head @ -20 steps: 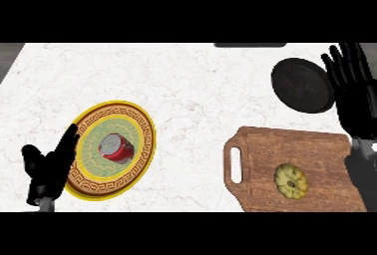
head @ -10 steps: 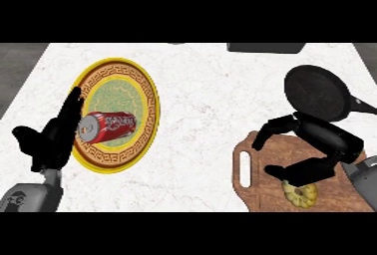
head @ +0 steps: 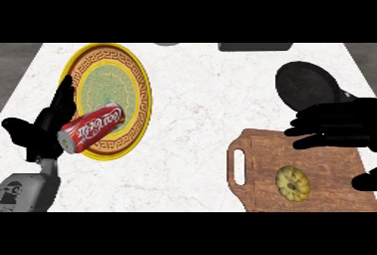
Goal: Pick the squash from the cutting board and place it in the pan
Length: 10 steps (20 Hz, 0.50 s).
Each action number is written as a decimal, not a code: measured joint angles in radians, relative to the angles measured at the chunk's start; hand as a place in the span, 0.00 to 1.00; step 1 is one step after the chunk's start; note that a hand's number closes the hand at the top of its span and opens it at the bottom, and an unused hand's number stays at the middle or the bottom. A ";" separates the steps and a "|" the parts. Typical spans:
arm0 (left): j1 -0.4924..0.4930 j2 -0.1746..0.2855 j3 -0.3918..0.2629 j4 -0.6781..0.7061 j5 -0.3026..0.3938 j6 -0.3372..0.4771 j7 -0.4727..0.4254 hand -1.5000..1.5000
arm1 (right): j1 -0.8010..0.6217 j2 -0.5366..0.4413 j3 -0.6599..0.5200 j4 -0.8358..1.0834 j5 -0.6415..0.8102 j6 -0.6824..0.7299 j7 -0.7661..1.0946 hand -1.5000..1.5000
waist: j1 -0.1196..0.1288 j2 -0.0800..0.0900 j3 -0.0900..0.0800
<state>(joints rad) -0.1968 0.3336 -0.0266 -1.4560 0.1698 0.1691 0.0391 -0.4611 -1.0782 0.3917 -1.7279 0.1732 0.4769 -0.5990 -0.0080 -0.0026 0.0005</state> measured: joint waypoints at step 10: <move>-0.028 -0.017 0.000 0.015 -0.023 0.002 0.009 0.50 | -0.107 -0.103 0.001 -0.307 0.117 0.174 0.226 0.00 | 0.004 -0.001 -0.002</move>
<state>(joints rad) -0.2248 0.3171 -0.0270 -1.4413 0.1472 0.1714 0.0484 -0.5679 -1.1809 0.3930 -2.0350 0.2898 0.6507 -0.3731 -0.0036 -0.0039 -0.0017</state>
